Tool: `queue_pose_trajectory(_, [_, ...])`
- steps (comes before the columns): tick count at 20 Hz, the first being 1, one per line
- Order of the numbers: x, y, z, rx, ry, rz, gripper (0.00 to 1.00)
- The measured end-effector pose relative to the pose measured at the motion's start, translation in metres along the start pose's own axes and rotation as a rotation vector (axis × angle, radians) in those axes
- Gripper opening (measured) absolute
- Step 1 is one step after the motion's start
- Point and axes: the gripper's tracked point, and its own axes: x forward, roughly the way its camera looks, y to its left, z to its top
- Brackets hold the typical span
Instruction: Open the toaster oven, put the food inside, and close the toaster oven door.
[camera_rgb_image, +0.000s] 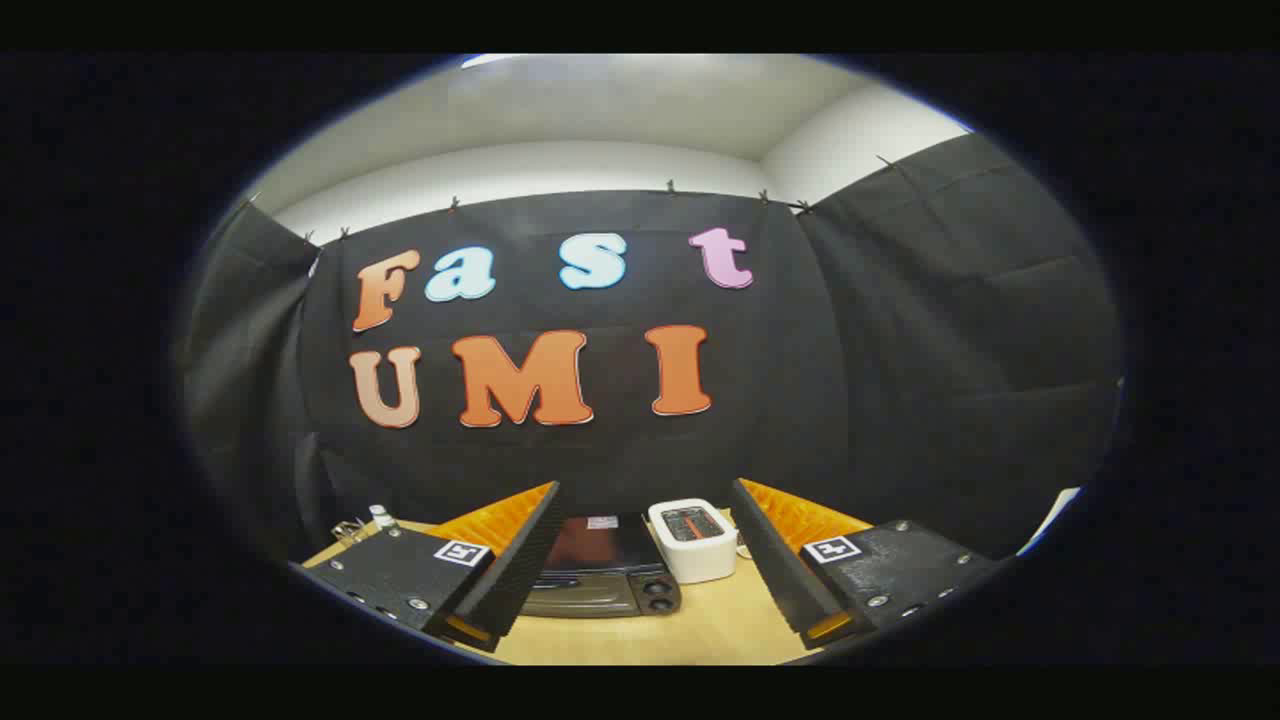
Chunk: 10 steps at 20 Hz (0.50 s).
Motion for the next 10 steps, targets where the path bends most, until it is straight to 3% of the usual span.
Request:
queue_pose_trajectory(3, [-0.015, 0.013, 0.005, 0.040, 0.001, 0.021, 0.98])
queue_pose_trajectory(10, [-0.033, 0.045, 0.002, -0.069, 0.061, 0.094, 0.98])
